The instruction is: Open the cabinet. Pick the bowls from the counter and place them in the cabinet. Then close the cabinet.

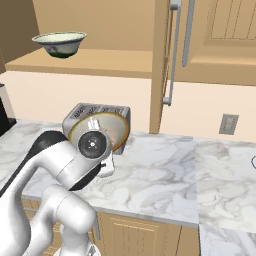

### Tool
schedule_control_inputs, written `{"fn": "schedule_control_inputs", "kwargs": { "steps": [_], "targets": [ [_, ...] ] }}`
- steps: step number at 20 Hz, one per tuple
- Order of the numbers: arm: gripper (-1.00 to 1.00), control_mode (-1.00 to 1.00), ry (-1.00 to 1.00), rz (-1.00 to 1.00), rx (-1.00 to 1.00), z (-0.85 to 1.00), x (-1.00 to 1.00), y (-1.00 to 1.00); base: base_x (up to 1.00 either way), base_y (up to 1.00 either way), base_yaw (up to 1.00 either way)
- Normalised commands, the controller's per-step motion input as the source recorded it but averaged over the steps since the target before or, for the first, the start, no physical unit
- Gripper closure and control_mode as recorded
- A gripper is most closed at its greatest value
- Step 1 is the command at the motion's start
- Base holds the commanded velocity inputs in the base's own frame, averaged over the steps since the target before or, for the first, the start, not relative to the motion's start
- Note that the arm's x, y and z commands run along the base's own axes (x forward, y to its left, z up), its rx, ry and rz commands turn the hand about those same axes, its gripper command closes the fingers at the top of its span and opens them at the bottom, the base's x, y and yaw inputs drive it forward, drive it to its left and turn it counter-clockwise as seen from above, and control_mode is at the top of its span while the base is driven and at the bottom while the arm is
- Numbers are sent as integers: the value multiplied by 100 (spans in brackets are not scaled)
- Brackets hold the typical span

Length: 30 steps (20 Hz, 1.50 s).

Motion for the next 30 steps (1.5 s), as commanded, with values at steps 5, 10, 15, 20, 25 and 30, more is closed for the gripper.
{"fn": "schedule_control_inputs", "kwargs": {
  "steps": [5,10,15,20,25,30],
  "targets": [
    [100,-100,1,-23,0,74,-60,3,0,0,0],
    [100,-100,0,-13,0,66,-20,16,0,0,0],
    [100,-100,0,-1,0,63,0,18,0,0,0],
    [100,-100,-5,0,0,71,0,3,0,0,0],
    [100,-100,-5,0,-1,52,9,1,0,0,0],
    [100,-100,-12,-1,-5,34,18,2,0,0,0]
  ]
}}
